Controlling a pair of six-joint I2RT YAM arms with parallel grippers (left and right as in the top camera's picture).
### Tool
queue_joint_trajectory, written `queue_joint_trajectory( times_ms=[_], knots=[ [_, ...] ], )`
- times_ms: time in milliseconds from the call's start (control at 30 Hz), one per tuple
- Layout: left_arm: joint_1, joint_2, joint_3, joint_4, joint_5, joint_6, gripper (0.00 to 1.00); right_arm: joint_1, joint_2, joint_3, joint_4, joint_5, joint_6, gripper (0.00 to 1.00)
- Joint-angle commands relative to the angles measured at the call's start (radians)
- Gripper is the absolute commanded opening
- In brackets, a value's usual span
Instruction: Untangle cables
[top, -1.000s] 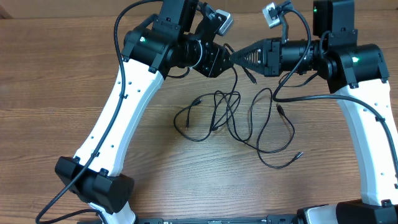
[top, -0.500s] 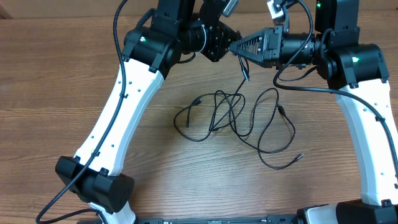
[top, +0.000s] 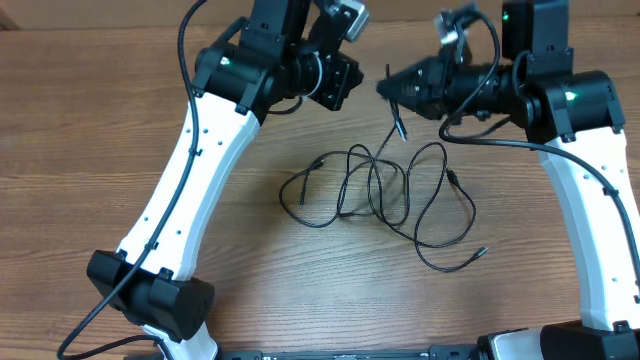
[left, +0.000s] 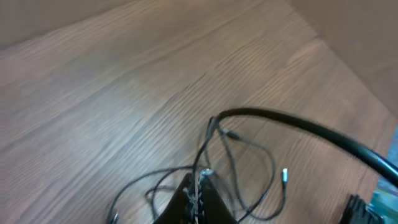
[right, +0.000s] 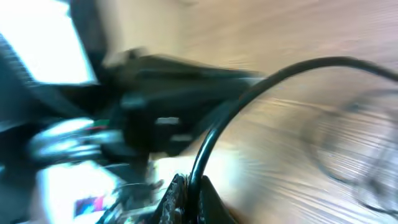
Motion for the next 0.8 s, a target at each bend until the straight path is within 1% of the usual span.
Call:
queue_joint_trajectory(
  times_ms=[0, 67, 100, 133, 200, 233, 267, 300, 367, 400, 467, 533, 567, 633, 733, 767],
  knots=[
    [0.021, 0.000, 0.003, -0.086, -0.073, -0.003, 0.04, -0.003, -0.004, 0.008, -0.109, 0.551, -0.035, 0.17],
    [0.022, 0.000, 0.003, -0.161, -0.133, -0.023, 0.04, -0.003, -0.004, 0.008, -0.173, 0.756, -0.035, 0.37],
    [0.022, 0.000, 0.003, -0.193, -0.168, -0.037, 0.07, -0.003, -0.004, 0.008, -0.200, 0.818, -0.035, 0.48],
    [0.022, 0.000, 0.003, -0.219, -0.197, -0.052, 0.16, -0.003, -0.004, 0.008, -0.227, 0.856, -0.035, 0.54],
    [0.022, 0.000, 0.003, -0.270, -0.226, -0.070, 0.24, -0.003, -0.004, 0.008, -0.283, 0.879, -0.038, 0.58],
    [0.022, 0.000, 0.003, -0.288, -0.233, -0.070, 0.26, -0.003, -0.004, 0.008, -0.300, 0.878, -0.041, 0.58],
    [0.022, 0.001, 0.003, -0.310, -0.250, -0.074, 0.26, -0.003, -0.003, 0.001, -0.344, 0.873, -0.043, 0.59],
    [0.023, 0.001, 0.003, -0.334, -0.286, -0.099, 0.24, -0.002, -0.003, -0.005, -0.355, 0.862, -0.048, 0.61],
    [0.023, 0.000, 0.003, -0.367, -0.384, -0.167, 0.23, -0.001, -0.003, -0.032, -0.365, 0.774, -0.131, 0.67],
    [0.023, -0.001, 0.003, -0.393, -0.457, -0.218, 0.24, -0.001, -0.002, -0.064, -0.360, 0.685, -0.227, 0.72],
    [0.023, -0.004, 0.003, -0.430, -0.522, -0.278, 0.24, -0.001, 0.000, -0.102, -0.348, 0.622, -0.319, 0.75],
    [0.026, -0.009, 0.003, -0.459, -0.549, -0.319, 0.25, -0.001, 0.002, -0.153, -0.318, 0.583, -0.400, 0.77],
    [0.034, -0.018, 0.003, -0.482, -0.569, -0.360, 0.25, -0.001, 0.002, -0.193, -0.287, 0.556, -0.448, 0.77],
    [0.052, -0.043, 0.003, -0.498, -0.594, -0.411, 0.26, 0.000, 0.002, -0.260, -0.225, 0.515, -0.490, 0.77],
    [0.094, -0.092, 0.003, -0.487, -0.600, -0.456, 0.28, 0.016, 0.002, -0.350, -0.124, 0.496, -0.509, 0.77],
    [0.119, -0.116, 0.003, -0.481, -0.600, -0.476, 0.31, 0.034, 0.002, -0.402, -0.066, 0.496, -0.533, 0.77]
  ],
)
